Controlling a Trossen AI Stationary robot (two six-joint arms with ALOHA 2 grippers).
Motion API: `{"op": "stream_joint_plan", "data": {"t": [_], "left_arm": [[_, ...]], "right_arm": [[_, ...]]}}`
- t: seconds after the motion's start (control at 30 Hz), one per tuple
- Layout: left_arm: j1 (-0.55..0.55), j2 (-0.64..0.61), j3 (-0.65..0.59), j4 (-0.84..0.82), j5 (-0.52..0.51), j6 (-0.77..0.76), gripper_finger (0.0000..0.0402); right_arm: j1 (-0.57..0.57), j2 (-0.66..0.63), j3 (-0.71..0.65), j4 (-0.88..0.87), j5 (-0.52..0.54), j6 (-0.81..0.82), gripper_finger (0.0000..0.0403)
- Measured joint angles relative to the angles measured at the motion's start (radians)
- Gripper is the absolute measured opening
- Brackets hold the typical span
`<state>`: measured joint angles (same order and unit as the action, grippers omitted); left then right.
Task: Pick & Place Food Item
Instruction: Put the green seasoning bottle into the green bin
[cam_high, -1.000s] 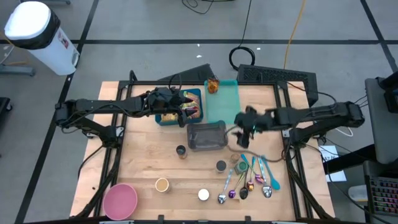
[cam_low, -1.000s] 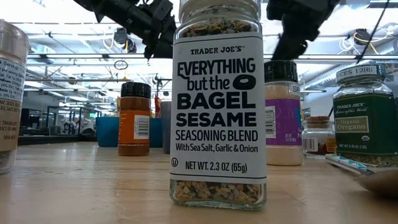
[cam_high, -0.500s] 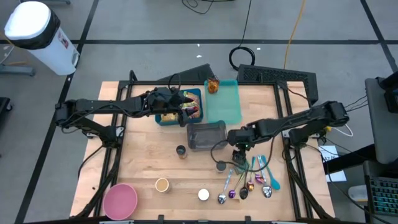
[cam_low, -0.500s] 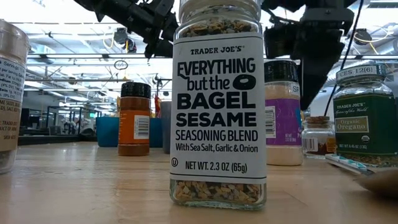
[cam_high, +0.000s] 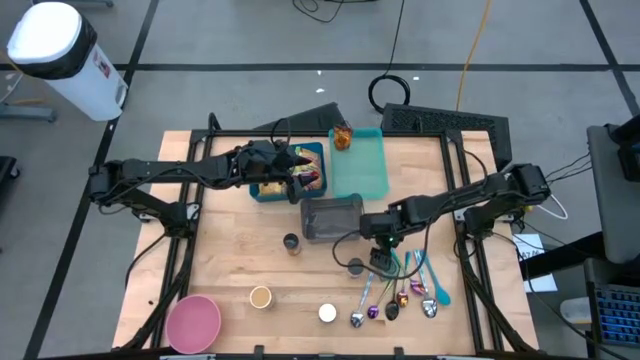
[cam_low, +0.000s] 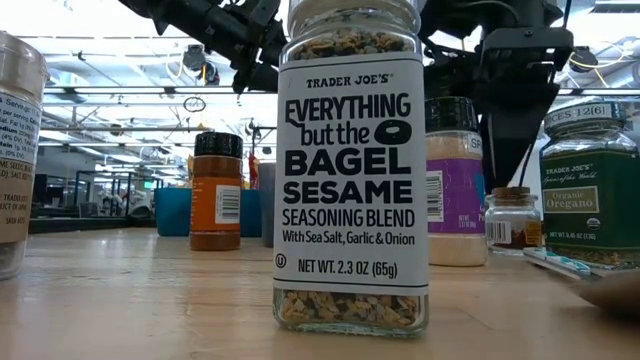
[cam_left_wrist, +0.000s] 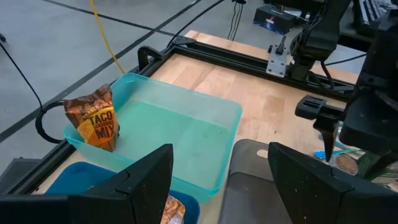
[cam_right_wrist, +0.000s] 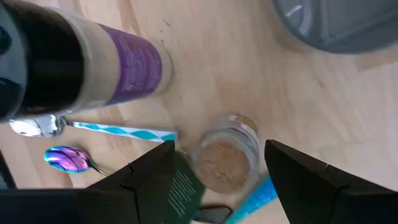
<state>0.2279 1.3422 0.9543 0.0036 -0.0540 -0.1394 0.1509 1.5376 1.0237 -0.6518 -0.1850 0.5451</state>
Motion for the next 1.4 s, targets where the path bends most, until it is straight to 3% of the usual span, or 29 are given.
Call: {"op": "stream_joint_plan", "data": {"t": [0.47, 0.73, 0.87, 1.0, 1.2, 1.4], "left_arm": [[0.0, 0.0, 0.0, 0.001, 0.0, -0.002, 0.0271], [0.0, 0.0, 0.0, 0.001, 0.0, -0.001, 0.0271], [0.0, 0.0, 0.0, 0.001, -0.001, 0.0, 0.0271], [0.0, 0.0, 0.0, 0.001, -0.001, -0.001, 0.0271], [0.0, 0.0, 0.0, 0.001, -0.001, -0.02, 0.0271], [0.0, 0.0, 0.0, 0.001, -0.001, -0.032, 0.0271]], "right_arm": [[-0.002, -0.007, 0.0, -0.029, 0.006, -0.072, 0.0242], [-0.022, -0.175, -0.001, -0.021, 0.001, -0.065, 0.0242], [0.044, -0.255, 0.0, -0.01, 0.009, -0.045, 0.0242], [0.156, -0.276, 0.0, -0.01, 0.09, -0.052, 0.0242], [0.304, -0.231, 0.0, -0.009, 0.23, -0.031, 0.0242], [0.377, -0.166, 0.0, -0.021, 0.297, -0.026, 0.0242]]}}
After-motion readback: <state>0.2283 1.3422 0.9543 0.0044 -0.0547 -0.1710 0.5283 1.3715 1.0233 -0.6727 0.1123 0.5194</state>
